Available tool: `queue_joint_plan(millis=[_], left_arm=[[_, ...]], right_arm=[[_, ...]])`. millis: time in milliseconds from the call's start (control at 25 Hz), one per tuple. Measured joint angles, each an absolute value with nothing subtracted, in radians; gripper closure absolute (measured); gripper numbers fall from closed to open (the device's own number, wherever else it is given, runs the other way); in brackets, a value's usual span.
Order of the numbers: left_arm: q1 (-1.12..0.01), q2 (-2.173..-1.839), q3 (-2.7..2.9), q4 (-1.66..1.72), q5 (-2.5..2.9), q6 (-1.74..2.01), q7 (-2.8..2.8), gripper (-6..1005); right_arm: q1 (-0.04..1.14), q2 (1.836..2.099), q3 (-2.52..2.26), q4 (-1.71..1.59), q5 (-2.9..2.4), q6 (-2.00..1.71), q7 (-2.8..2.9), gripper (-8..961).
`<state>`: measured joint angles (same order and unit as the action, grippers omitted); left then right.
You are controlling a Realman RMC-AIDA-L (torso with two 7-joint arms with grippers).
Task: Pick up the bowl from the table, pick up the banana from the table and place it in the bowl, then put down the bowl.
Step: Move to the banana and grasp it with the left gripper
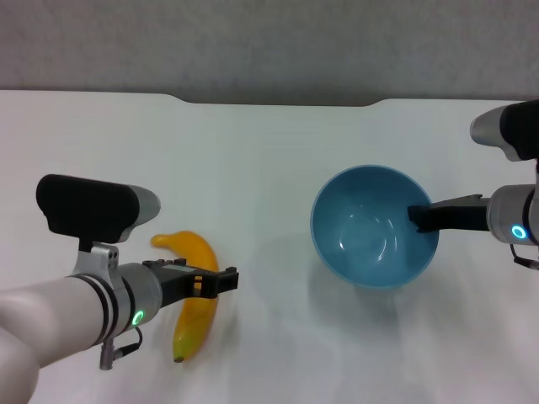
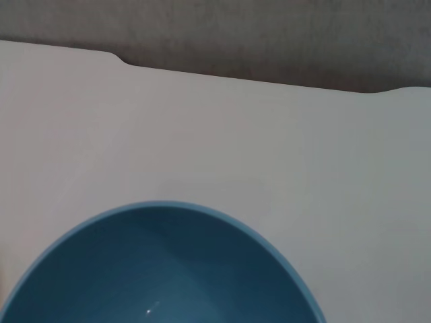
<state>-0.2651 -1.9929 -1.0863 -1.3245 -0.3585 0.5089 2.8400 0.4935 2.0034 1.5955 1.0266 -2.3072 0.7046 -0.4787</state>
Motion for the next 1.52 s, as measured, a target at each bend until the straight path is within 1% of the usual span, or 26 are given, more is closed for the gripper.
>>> queue_joint_plan(millis=[160, 280, 600, 1040, 1520], left_arm=[[-0.282, -2.003, -1.095, -1.29, -0.352, 0.519, 2.841, 135], [-0.276, -2.013, -1.118, -1.274, -0.341, 0.521, 2.841, 136], [-0.277, -2.026, -1.133, -1.228, -0.322, 0.517, 2.842, 136], [-0.295, -2.025, -1.124, -1.216, -0.372, 0.532, 2.842, 137], [-0.339, -2.028, -1.115, -1.156, -0.383, 0.537, 2.843, 138]], right_arm=[[0.494, 2.003, 1.593, 1.029, -2.307, 0.705, -0.479, 924], [0.494, 2.003, 1.589, 1.031, -2.307, 0.708, -0.48, 924], [0.493, 2.003, 1.587, 1.04, -2.307, 0.711, -0.483, 924], [0.496, 2.005, 1.587, 1.04, -2.305, 0.712, -0.492, 924], [0.491, 2.005, 1.586, 1.069, -2.302, 0.714, -0.492, 924]])
